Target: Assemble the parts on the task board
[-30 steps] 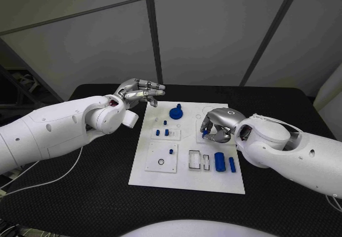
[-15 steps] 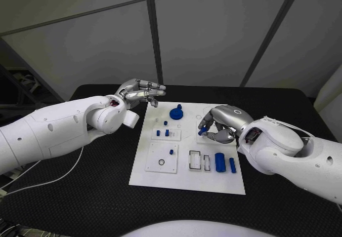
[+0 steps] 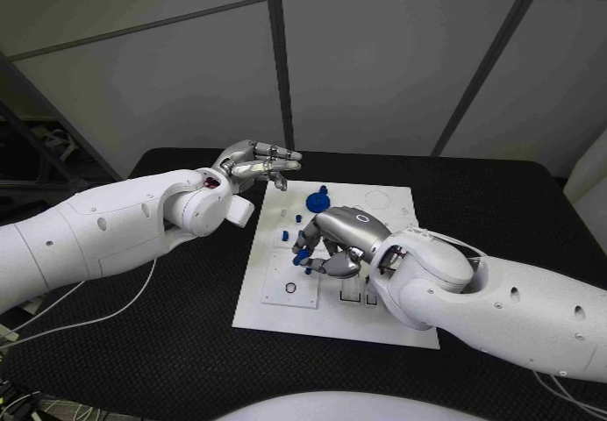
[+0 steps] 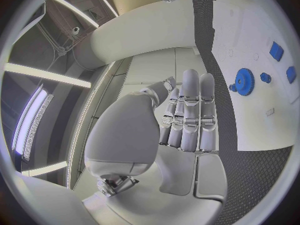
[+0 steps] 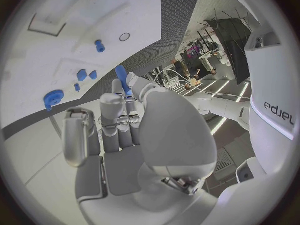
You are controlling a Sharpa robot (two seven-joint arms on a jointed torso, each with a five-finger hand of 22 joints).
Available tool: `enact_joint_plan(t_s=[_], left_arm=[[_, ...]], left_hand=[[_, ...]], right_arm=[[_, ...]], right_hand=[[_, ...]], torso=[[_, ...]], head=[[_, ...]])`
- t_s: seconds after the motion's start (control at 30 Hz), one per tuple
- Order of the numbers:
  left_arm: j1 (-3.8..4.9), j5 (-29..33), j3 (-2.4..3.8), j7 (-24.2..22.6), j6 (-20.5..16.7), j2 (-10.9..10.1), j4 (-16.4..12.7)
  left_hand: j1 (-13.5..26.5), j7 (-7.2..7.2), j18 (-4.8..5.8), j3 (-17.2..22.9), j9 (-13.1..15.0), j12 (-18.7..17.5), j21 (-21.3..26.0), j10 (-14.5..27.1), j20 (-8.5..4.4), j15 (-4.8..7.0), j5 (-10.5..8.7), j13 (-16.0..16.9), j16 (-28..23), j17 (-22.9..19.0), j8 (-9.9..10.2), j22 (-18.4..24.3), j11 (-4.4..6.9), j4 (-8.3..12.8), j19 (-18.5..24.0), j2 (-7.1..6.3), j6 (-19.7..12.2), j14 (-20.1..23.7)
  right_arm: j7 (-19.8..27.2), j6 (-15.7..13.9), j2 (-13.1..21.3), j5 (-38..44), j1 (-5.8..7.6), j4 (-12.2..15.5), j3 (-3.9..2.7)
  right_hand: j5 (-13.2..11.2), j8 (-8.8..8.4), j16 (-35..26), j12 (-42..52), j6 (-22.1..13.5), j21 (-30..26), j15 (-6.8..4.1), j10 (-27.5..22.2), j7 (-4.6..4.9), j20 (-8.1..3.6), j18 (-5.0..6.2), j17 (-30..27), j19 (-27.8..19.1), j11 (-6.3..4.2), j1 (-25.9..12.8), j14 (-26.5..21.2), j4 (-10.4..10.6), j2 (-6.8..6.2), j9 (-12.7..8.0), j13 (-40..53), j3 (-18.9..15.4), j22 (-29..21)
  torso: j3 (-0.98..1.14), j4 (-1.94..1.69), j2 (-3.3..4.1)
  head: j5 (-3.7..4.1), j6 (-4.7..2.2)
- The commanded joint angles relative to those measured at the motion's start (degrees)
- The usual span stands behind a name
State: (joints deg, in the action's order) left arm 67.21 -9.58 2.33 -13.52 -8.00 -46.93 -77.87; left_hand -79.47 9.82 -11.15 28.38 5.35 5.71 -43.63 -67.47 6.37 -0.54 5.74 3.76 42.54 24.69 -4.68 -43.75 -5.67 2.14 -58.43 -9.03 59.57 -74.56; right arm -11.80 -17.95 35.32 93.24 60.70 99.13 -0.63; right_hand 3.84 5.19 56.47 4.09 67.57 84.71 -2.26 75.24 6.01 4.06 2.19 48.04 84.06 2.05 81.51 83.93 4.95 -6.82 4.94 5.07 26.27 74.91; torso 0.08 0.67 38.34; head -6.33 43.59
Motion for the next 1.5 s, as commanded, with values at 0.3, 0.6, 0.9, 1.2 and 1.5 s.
enact_joint_plan(t_s=[0.3, 0.6, 0.9, 1.2, 1.5], left_arm=[[0.11, 0.23, 0.02, -0.06, 0.79, 0.49, 0.19], [0.11, 0.23, 0.01, -0.04, 0.92, 0.52, 0.22], [0.11, 0.23, 0.01, 0.01, 0.98, 0.51, 0.32], [0.11, 0.23, 0.00, 0.07, 0.99, 0.39, 0.37], [0.10, 0.23, -0.01, 0.15, 1.06, 0.35, 0.41]], left_hand=[[0.28, -0.02, 0.67, -0.28, -0.08, -0.27, 0.38, 0.19, 0.14, 0.02, -0.36, 0.09, -0.20, -0.09, 0.20, 0.05, -0.07, 0.05, 0.43, 0.49, -0.29, 0.23], [0.30, -0.02, 0.67, -0.30, -0.08, -0.28, 0.43, 0.20, 0.15, 0.01, -0.40, 0.10, -0.25, -0.11, 0.22, 0.07, -0.07, 0.04, 0.44, 0.52, -0.30, 0.22], [0.30, -0.02, 0.67, -0.30, -0.08, -0.28, 0.43, 0.20, 0.15, 0.01, -0.40, 0.10, -0.25, -0.11, 0.22, 0.07, -0.07, 0.04, 0.44, 0.52, -0.30, 0.22], [0.30, -0.02, 0.67, -0.30, -0.08, -0.28, 0.43, 0.20, 0.15, 0.01, -0.40, 0.10, -0.25, -0.11, 0.22, 0.07, -0.07, 0.04, 0.44, 0.52, -0.30, 0.22], [0.30, -0.02, 0.67, -0.30, -0.08, -0.28, 0.43, 0.20, 0.15, 0.01, -0.40, 0.10, -0.25, -0.11, 0.22, 0.07, -0.07, 0.04, 0.44, 0.52, -0.30, 0.22]], right_arm=[[2.24, 5.36, -3.85, -0.03, -0.97, -4.06, 1.86], [1.62, 7.78, -4.74, 1.44, -1.27, -5.16, 2.15], [0.74, 9.34, -4.73, 3.06, -1.40, -5.34, 2.19], [-1.46, 8.75, -4.30, 5.66, -1.43, -5.06, 2.19], [-1.58, 8.13, -3.99, 6.19, -1.53, -4.46, 2.19]], right_hand=[[0.39, -0.14, 0.17, -0.55, 0.17, -0.47, -0.15, -0.59, -0.09, -0.22, -0.56, -0.06, 2.55, 0.32, -0.05, 0.49, -0.50, 0.71, 1.13, -0.04, -0.04, 10.75], [0.41, -0.23, 0.36, -0.57, 0.08, -0.39, -0.13, -0.70, -0.06, -0.20, -0.58, 0.12, 2.59, 0.34, -0.03, 0.49, -0.61, 0.70, 1.15, -0.05, -0.04, 10.80], [0.40, -0.24, 0.42, -0.57, 0.07, -0.29, -0.13, -0.71, -0.05, -0.20, -0.61, 0.19, 2.65, 0.35, -0.05, 0.50, -0.61, 0.70, 1.15, -0.05, -0.04, 10.88], [0.41, -0.26, 0.61, -0.56, 0.07, -0.16, -0.12, -0.73, -0.05, -0.19, -0.64, 0.39, 2.72, 0.36, -0.06, 0.52, -0.64, 0.73, 1.17, -0.05, -0.04, 10.98], [0.46, -0.25, 0.79, -0.54, 0.11, -0.07, -0.12, -0.73, -0.06, -0.18, -0.67, 0.59, 2.77, 0.34, -0.03, 0.54, -0.71, 0.77, 1.20, -0.05, -0.02, 11.05]], torso=[[0.00, -0.22, -0.03], [-0.01, -0.16, -0.04], [-0.01, -0.16, -0.10], [-0.02, -0.18, -0.10], [-0.01, -0.17, -0.10]], head=[[-0.75, 0.84], [-0.92, 1.25], [-1.01, 1.58], [-1.03, 1.55], [-1.13, 1.61]])
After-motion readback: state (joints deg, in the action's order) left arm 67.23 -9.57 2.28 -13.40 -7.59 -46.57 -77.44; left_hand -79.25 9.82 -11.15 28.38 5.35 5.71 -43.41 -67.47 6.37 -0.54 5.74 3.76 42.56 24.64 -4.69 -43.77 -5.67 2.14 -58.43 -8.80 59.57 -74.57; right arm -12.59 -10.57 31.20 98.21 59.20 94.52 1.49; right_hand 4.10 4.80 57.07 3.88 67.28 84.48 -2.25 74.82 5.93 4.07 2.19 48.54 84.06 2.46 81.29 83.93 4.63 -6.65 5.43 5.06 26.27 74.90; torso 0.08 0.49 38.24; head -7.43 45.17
